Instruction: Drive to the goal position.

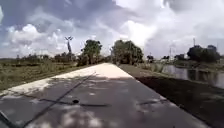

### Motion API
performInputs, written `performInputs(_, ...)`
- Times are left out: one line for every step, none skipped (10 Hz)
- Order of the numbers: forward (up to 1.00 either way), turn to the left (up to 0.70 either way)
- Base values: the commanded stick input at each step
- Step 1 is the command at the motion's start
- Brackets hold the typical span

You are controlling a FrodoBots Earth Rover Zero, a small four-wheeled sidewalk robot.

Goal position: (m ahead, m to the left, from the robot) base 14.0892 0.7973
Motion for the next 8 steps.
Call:
performInputs(0.85, 0.0)
performInputs(0.85, 0.0)
performInputs(0.85, 0.0)
performInputs(0.85, 0.0)
performInputs(0.85, 0.0)
performInputs(0.85, 0.0)
performInputs(0.85, 0.0)
performInputs(0.85, 0.0)
